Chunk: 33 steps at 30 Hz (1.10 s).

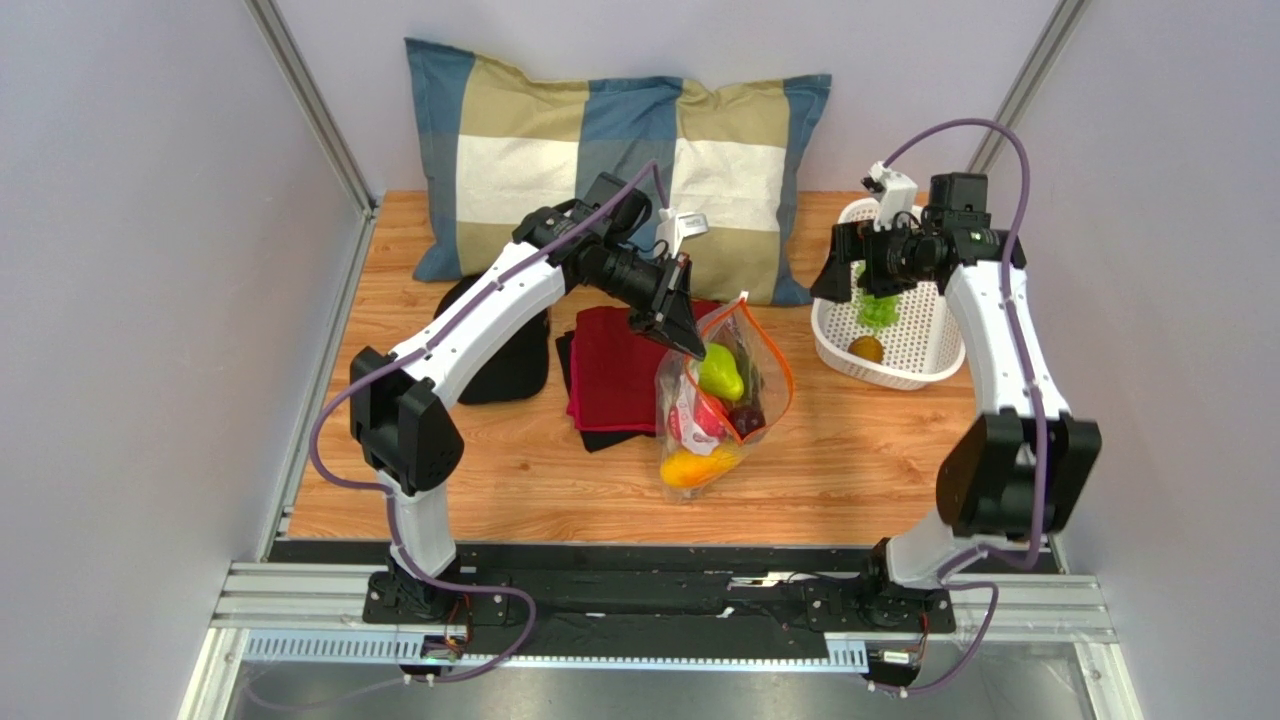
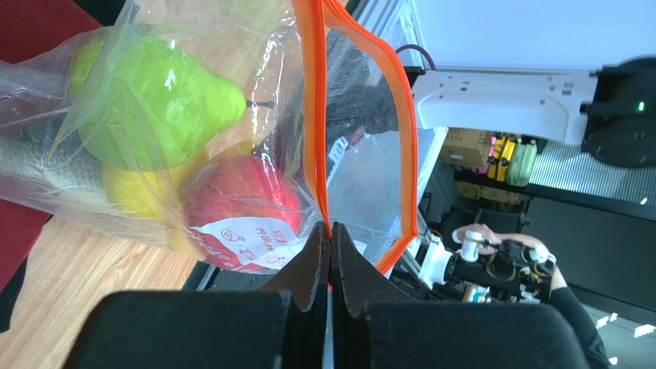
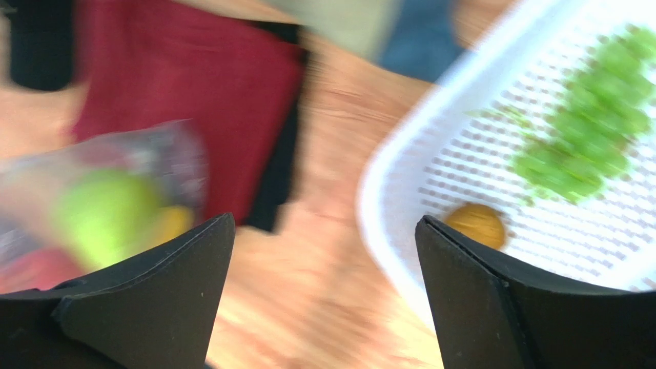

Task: Place the food in the zip-top bag and seal the zipper
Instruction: Place the fake fruit in the zipper food storage bag, then pick up the fake fruit from the bin.

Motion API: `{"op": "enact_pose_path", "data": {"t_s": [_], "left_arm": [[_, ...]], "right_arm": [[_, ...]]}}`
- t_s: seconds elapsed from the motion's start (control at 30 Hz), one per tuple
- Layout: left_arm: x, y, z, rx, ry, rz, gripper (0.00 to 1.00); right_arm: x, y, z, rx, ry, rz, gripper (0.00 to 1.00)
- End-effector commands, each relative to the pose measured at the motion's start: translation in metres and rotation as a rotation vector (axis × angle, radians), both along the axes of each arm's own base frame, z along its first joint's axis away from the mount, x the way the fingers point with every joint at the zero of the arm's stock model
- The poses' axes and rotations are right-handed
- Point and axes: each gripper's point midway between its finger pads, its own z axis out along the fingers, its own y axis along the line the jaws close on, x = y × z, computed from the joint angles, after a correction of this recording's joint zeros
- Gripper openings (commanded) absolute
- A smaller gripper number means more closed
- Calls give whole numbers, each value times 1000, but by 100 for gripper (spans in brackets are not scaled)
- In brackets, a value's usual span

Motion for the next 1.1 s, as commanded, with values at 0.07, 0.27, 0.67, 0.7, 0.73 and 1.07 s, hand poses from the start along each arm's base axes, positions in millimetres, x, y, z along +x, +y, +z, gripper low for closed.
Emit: {"op": "enact_pose_path", "data": {"t_s": [0.07,0.27,0.67,0.7,0.73,1.07], "left_arm": [[3,1,19,-54,-48,4,0],[5,2,20,-57,-52,7,0],[9,0,17,-64,-35,9,0],[10,0,16,-63,-34,9,0],[10,0,16,-63,-34,9,0],[10,-1,19,-68,-34,11,0]], "right_arm": [[85,-96,-47,-262,-17,-252,91],[127,-134,-114,-379,61,-297,92],[147,-148,-174,-453,133,-297,74],[146,-148,-177,-454,142,-295,67],[145,-149,-177,-456,144,-295,63],[132,-145,-100,-418,44,-288,0]]}}
